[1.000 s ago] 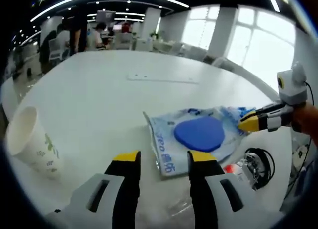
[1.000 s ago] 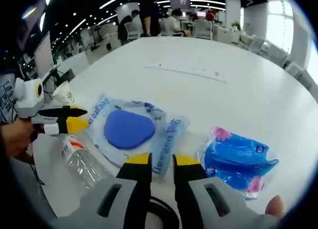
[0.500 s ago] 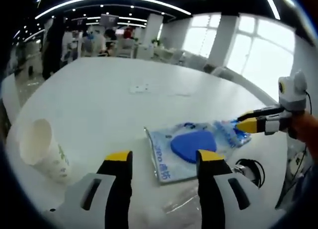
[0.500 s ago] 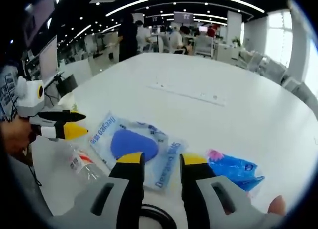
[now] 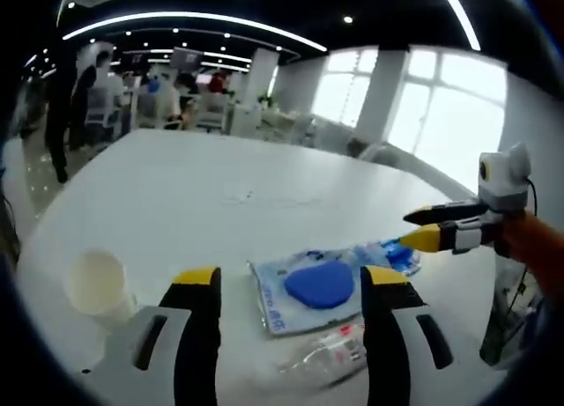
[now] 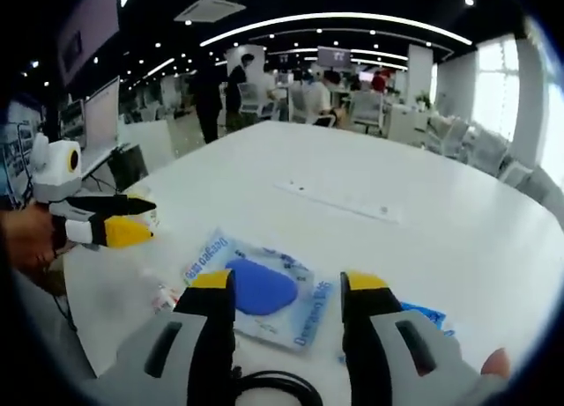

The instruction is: Arrange the tabletop items into an orderly group along one side of the table until the central work area is clear of visible clutter.

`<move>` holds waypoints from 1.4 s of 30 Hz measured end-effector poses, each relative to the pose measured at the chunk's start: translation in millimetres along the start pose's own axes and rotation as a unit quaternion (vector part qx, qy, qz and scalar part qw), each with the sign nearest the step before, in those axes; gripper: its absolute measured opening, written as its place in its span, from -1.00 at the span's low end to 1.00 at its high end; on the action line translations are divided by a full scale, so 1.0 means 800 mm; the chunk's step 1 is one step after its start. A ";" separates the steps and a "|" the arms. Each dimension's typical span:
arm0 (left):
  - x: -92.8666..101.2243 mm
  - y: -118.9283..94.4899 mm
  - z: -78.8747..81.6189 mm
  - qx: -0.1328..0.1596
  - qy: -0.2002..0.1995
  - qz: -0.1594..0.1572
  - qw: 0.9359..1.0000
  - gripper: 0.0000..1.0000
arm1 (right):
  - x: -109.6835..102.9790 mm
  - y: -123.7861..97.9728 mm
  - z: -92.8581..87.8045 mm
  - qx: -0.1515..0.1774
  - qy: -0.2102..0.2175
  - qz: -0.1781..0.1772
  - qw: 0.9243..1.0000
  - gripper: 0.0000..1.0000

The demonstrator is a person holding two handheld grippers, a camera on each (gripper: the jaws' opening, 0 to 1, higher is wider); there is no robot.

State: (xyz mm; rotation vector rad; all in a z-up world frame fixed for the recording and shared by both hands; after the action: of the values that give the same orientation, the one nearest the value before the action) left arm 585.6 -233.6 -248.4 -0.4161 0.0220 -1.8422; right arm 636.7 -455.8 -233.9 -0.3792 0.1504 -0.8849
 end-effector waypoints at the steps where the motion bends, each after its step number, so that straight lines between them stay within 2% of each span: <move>1: 0.001 -0.005 0.004 0.005 -0.001 -0.004 1.000 0.29 | -0.002 -0.002 0.002 0.002 0.000 0.002 1.000 0.11; 5: 0.002 -0.026 0.019 0.022 0.011 -0.013 1.000 0.34 | -0.015 -0.013 0.012 0.013 -0.014 0.016 1.000 0.16; 9: -0.004 -0.050 0.029 0.035 0.003 -0.009 0.999 0.38 | -0.025 -0.021 0.021 0.021 -0.030 0.023 0.999 0.21; 18: -0.027 -0.113 0.029 0.052 0.005 0.015 0.999 0.34 | -0.062 -0.026 0.036 0.020 -0.066 0.049 0.996 0.21; 26: -0.064 -0.149 0.034 0.052 0.028 0.047 0.997 0.35 | -0.109 -0.008 0.046 0.021 -0.080 0.085 0.993 0.20; 33: -0.098 -0.170 0.042 0.054 0.039 0.075 0.995 0.36 | -0.156 0.019 0.056 0.020 -0.097 0.128 0.987 0.19; 42: -0.142 -0.184 0.028 0.027 0.066 0.101 0.992 0.34 | -0.209 0.059 0.058 0.015 -0.109 0.175 0.978 0.18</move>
State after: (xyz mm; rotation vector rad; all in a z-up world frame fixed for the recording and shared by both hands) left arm 484.8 -77.2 -225.0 -0.2455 0.1010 -1.6637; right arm 578.9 -286.5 -214.1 -0.4042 0.0007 -0.4929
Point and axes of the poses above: the point that each gripper's makers call its tool centre point, and the gripper's own axes: y roughly forward along the fingers, x roughly to its right, z roughly out of its top, the point moved 6 cm from there along -y, roughly backward along the fingers, and after that the axes turned 9 degrees about x, right-handed, at the moved point
